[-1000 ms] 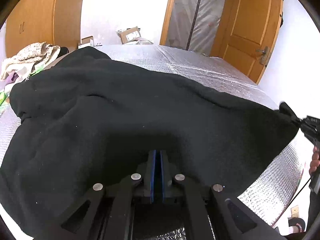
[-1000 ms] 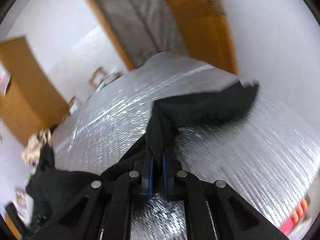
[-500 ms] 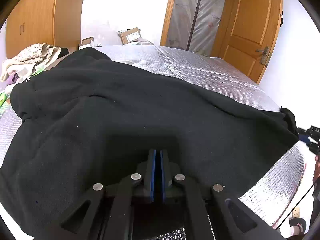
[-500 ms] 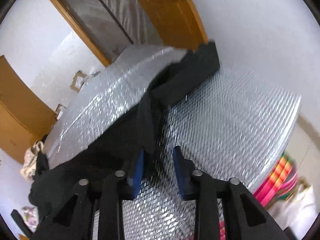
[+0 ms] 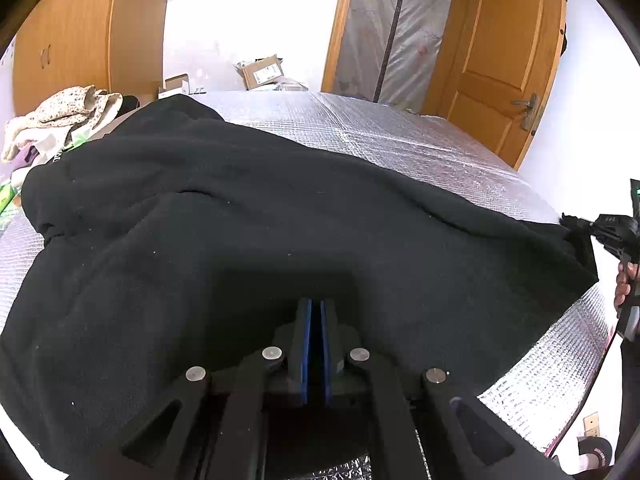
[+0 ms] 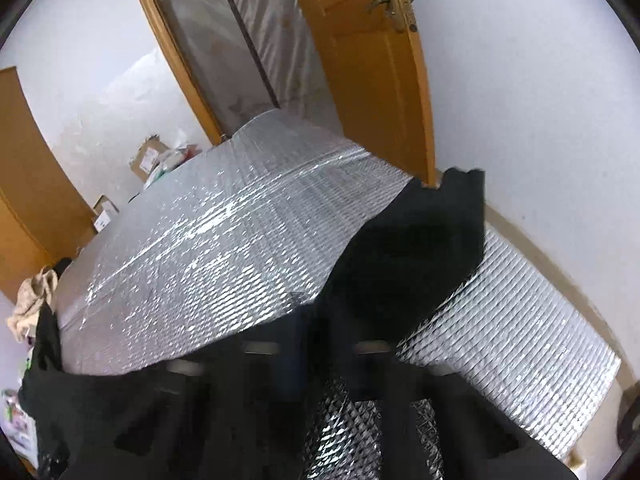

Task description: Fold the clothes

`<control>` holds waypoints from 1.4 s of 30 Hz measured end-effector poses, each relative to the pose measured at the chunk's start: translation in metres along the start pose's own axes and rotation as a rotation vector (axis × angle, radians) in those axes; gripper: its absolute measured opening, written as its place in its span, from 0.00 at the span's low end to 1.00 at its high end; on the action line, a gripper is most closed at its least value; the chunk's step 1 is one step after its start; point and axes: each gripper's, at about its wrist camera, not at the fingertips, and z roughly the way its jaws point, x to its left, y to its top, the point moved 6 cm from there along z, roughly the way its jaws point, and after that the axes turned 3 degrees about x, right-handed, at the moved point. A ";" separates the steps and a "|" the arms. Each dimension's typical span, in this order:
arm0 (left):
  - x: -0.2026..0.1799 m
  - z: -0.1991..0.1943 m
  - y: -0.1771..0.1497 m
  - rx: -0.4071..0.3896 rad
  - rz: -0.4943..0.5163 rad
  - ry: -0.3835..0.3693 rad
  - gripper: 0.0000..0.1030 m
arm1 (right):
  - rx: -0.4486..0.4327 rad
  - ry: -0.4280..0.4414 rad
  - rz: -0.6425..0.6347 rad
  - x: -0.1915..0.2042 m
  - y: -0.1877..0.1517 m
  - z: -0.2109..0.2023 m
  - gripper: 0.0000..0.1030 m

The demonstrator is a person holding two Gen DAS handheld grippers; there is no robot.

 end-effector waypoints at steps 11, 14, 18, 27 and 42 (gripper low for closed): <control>-0.002 0.002 0.002 0.001 -0.005 -0.006 0.04 | -0.189 0.008 0.255 -0.073 -0.039 -0.095 0.03; -0.001 0.002 0.002 0.003 0.001 -0.002 0.04 | -0.059 -0.039 0.290 -0.096 -0.073 -0.085 0.05; -0.003 0.002 0.003 0.003 0.009 0.007 0.04 | 0.010 -0.063 0.267 -0.096 -0.085 -0.086 0.12; 0.001 0.001 0.001 -0.002 -0.010 -0.006 0.04 | -0.022 -0.177 -0.180 -0.050 -0.027 -0.056 0.39; 0.002 0.000 0.000 -0.001 -0.004 -0.001 0.04 | -0.024 -0.061 -0.095 -0.055 0.001 -0.028 0.06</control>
